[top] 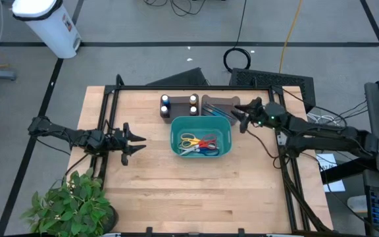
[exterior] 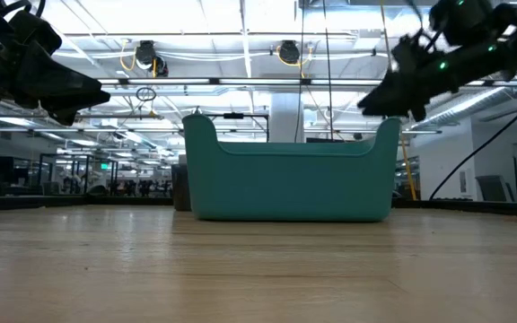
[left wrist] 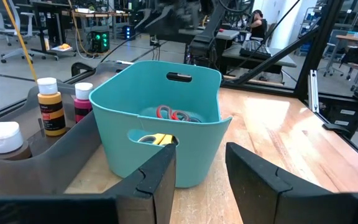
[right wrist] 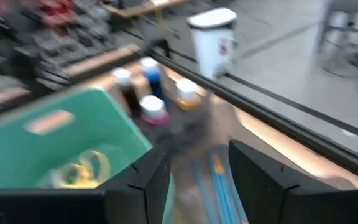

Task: Pick & Place Paint Supplies
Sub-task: Return to home position

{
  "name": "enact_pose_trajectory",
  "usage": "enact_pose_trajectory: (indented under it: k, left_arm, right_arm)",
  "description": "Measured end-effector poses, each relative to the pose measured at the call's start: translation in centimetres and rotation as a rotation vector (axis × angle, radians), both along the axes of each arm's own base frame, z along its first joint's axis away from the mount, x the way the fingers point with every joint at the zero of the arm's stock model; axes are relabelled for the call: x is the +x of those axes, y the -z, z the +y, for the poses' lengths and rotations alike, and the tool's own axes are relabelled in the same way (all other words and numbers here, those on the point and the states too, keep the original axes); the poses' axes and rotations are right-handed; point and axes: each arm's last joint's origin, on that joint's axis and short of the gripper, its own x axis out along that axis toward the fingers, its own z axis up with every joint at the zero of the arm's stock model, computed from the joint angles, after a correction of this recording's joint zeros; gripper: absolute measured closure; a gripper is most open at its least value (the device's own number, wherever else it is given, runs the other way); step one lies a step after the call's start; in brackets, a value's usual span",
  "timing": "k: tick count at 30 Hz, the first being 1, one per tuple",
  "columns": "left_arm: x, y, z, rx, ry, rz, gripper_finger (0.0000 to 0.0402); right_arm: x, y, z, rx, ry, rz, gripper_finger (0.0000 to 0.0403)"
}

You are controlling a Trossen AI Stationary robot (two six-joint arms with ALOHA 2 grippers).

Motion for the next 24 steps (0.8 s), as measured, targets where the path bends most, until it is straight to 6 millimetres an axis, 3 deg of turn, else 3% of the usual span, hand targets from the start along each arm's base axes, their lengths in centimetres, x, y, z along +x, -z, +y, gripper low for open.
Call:
enact_pose_trajectory:
  k: [10,24]
  left_arm:
    - [0.0,0.0,0.0,0.000,0.000,0.000,0.0254]
    - [0.0,0.0,0.0,0.000,0.000,0.000,0.0254]
  right_arm:
    - [-2.6,-2.9,2.2,-0.010,-0.265,-0.199,0.0251]
    - [-5.5,-2.6,3.2,-0.078,-0.228,-0.114,0.0246]
